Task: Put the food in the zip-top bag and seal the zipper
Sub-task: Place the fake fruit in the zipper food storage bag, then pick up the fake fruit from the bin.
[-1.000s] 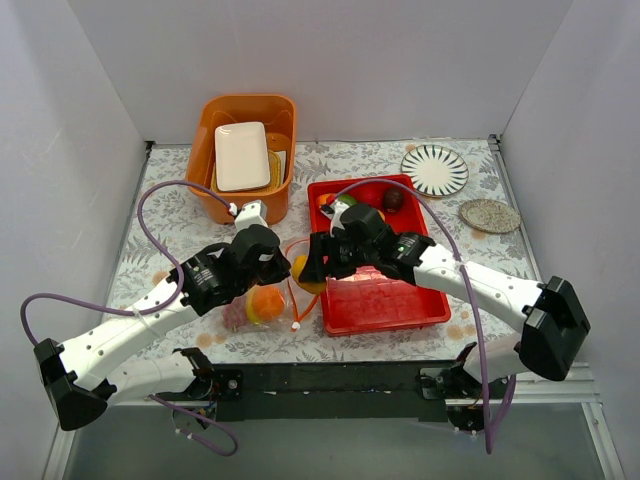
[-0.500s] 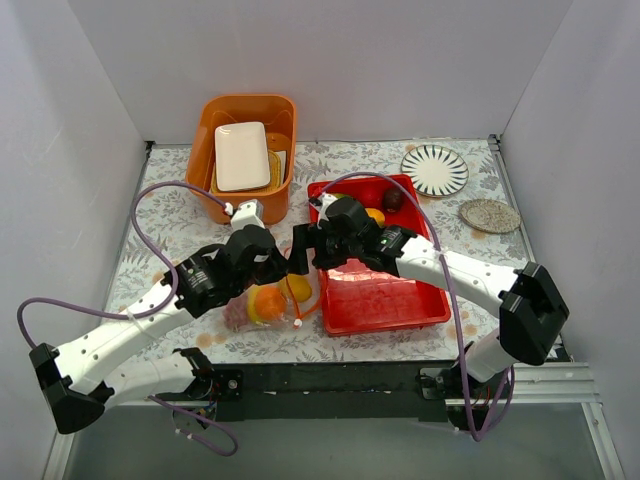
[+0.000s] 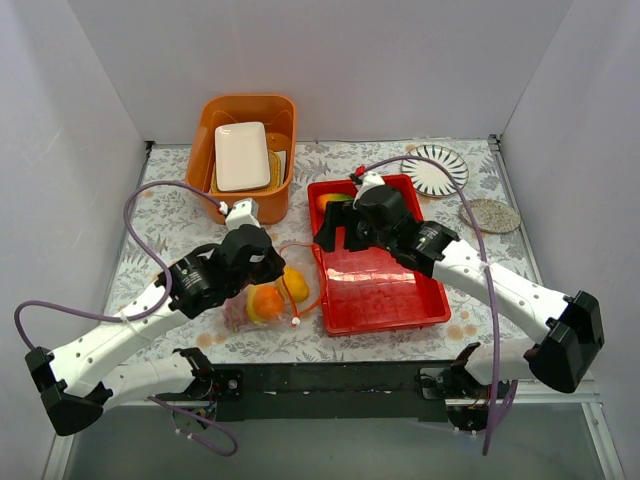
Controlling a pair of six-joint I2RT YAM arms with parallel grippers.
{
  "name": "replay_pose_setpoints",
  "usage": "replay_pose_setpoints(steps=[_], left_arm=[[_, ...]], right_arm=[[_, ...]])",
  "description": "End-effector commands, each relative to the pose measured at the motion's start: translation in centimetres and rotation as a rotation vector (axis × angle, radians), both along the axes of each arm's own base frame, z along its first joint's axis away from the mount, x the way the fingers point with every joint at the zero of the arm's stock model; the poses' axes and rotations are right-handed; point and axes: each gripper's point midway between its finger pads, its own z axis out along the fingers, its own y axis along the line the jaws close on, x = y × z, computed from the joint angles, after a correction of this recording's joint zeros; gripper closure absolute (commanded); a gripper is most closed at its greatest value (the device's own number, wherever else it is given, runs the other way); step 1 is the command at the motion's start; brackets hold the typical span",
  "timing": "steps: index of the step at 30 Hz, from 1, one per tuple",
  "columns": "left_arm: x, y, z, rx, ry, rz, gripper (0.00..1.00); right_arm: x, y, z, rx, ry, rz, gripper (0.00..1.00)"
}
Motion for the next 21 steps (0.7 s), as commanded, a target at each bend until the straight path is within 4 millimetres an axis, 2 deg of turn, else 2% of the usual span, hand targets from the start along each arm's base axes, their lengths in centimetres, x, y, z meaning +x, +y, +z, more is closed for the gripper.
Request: replay_pose_setpoints(steps=[1, 2, 4, 8, 10, 11, 16, 20, 21], left_arm=[[0.2, 1.3, 3.9, -0.072, -0.077, 0.055, 1.00], [0.1, 1.6, 4.3, -0.082, -0.083, 0.067, 1.00], [0.3, 2.5, 5.2, -0.097, -0.120, 0.107, 1.00], [0.4, 4.4, 3.2, 0.000, -0.101, 0.167, 1.00], [0.2, 4.2, 2.4, 0.018, -0.069, 0.156, 1.00], [0.0, 3.7, 1.8, 0.016, -0.051, 0.136, 1.00], [-0.3, 2.6, 0.9, -0.028, -0.043, 0.092, 1.00], [-0.3, 1.4, 0.2, -0.036, -0.026, 0.053, 1.00], [-0.2, 1.3, 0.1, -0.027, -0.021, 0.046, 1.00]], right_arm=[[4.3, -6.6, -3.0, -0.169, 0.029, -0.193, 0.02], [4.8, -7.3, -4.0, -0.198, 0.059, -0.202, 0.02], [6.1, -8.5, -4.2, -0.195, 0.089, -0.221, 0.02], [7.8, -9.4, -5.6, -0.195, 0.105, -0.226, 0.02], [8.9, -10.3, -6.3, -0.212, 0.121, -0.260, 0.02], [9.4, -10.6, -7.5, -0.234, 0.145, -0.275, 0.02], [12.9, -12.8, -9.4, -0.231, 0.216, -0.418, 0.02], [15.4, -12.5, -10.5, -0.190, 0.254, -0.453, 0.02], [16.1, -12.2, -10.2, -0.165, 0.250, -0.456, 0.02]])
